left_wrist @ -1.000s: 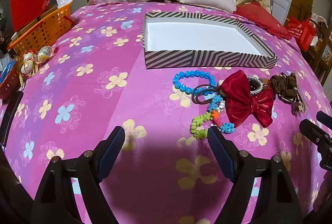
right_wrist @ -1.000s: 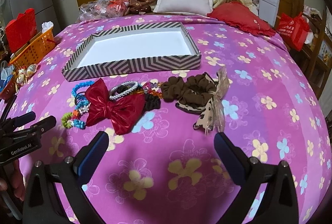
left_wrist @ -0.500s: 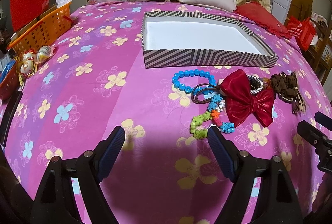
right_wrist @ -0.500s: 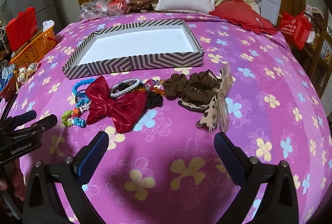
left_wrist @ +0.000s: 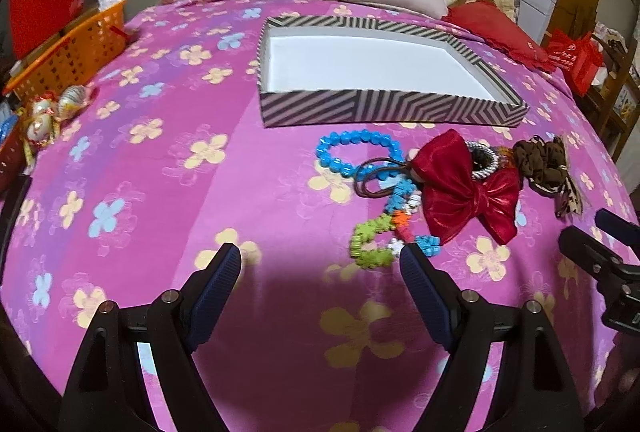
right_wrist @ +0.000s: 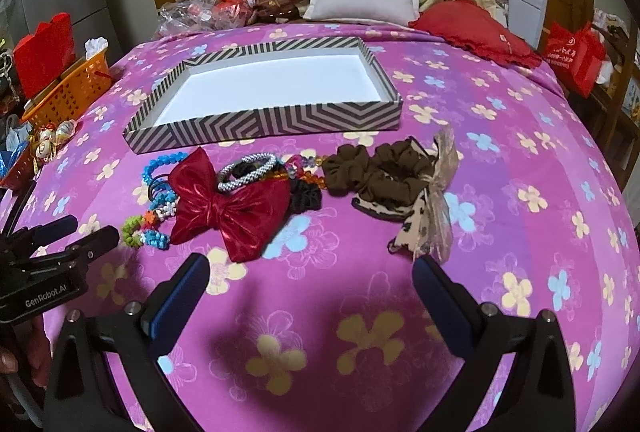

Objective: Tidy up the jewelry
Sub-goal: 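Grasp the green beaded bracelet with the left tool while the right tool grasps the red bow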

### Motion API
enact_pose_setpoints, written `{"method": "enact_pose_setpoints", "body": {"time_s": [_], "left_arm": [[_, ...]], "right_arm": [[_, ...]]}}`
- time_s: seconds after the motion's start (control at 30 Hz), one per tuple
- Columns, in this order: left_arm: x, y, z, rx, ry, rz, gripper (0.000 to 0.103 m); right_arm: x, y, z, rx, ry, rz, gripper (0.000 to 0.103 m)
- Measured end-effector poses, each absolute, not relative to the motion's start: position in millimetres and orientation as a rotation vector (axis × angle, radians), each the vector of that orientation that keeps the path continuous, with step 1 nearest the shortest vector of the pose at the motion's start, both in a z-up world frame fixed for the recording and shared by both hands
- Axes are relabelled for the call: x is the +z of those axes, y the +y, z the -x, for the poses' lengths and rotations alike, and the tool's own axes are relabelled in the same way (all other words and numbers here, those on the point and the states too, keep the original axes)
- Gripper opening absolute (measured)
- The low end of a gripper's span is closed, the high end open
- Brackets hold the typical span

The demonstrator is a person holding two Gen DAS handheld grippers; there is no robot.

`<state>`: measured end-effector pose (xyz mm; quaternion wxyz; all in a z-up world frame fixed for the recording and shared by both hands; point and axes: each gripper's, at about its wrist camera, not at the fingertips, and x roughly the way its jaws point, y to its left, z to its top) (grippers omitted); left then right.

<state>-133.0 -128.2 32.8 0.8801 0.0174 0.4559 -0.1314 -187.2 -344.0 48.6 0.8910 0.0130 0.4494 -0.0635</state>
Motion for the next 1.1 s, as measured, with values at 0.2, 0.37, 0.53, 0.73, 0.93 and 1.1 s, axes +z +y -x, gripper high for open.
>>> {"method": "enact_pose_setpoints", "body": {"time_s": [0.2,0.37,0.53,0.73,0.93,1.1], "left_arm": [[27.7,-133.4,128.1,-0.302,0.967,-0.033,0.062],[21.7,-142.1,121.5,-0.337,0.994,-0.043,0.061],[14.7,-145.6,114.7,-0.31,0.998,-0.087,0.059],[14.2,-142.8,109.2,-0.31,1.002,-0.091,0.059],[15.6,-143.2,107.9,-0.337,0.973,-0.11,0.037],[18.2,-147.4,108.8,-0.381,0.959,-0.15,0.0]], "right_arm": [[48.1,-348.4,176.8,-0.126,0.929,-0.043,0.095],[43.3,-346.7,164.6,-0.1,0.931,-0.055,0.088],[35.9,-340.3,152.7,-0.056,0.95,-0.067,0.074],[23.8,-329.6,138.2,0.028,0.984,-0.094,0.069],[12.1,-322.8,127.8,0.081,1.009,-0.095,0.037],[15.2,-316.3,134.4,0.113,0.984,-0.088,0.013]]}}
